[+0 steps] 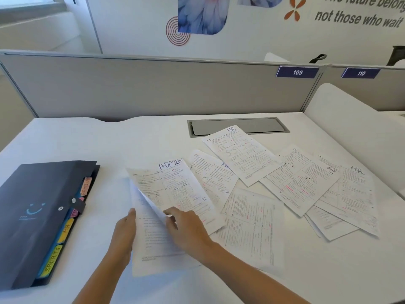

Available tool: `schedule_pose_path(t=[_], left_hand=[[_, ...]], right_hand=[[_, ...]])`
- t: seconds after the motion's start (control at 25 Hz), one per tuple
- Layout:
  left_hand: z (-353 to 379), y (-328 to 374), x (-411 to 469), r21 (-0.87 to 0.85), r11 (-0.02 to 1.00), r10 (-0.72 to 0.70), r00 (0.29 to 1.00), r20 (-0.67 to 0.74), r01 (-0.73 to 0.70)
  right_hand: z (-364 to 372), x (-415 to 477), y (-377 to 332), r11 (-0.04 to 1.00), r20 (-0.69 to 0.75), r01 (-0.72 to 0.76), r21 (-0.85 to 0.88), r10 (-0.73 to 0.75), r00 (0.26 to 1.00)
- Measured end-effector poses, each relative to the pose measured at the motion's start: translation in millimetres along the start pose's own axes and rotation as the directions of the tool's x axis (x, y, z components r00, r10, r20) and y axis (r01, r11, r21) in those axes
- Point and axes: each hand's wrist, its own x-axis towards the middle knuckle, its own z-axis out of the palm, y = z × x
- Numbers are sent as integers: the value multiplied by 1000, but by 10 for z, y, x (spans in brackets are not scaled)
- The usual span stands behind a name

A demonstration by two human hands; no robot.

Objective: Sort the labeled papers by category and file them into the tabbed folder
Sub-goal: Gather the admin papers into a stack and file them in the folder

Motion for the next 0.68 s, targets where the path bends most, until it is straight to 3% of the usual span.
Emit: schedule_pose_path(t=[0.12,0.16,0.24,0.36,0.48,0.56,0.68], left_hand=[[13,-5,13,39,999,38,999,-4,-38],[3,-24,33,62,996,59,998,-3,-58],[-26,-65,77,94,993,66,998,21,-68],[-64,-106,107,150,988,42,999,28,-46],[-115,-130,95,142,987,81,997,-11,-79],[-167,-136,100,121,988,103,994,-30,-98],[-266,-104,121,77,990,119,991,-58,-115]], right_hand=[[-52,2,18,895,99,-161,416,132,986],[-104,23,64,872,65,-178,455,167,984],[-249,99,227,925,-138,-193,326,249,959],[-415,192,529,894,-414,-414,171,447,793],[-407,229,694,762,-469,-642,87,600,648],[-341,265,681,697,-489,-717,-25,617,617],[-264,387,614,658,-520,-752,-44,628,580]])
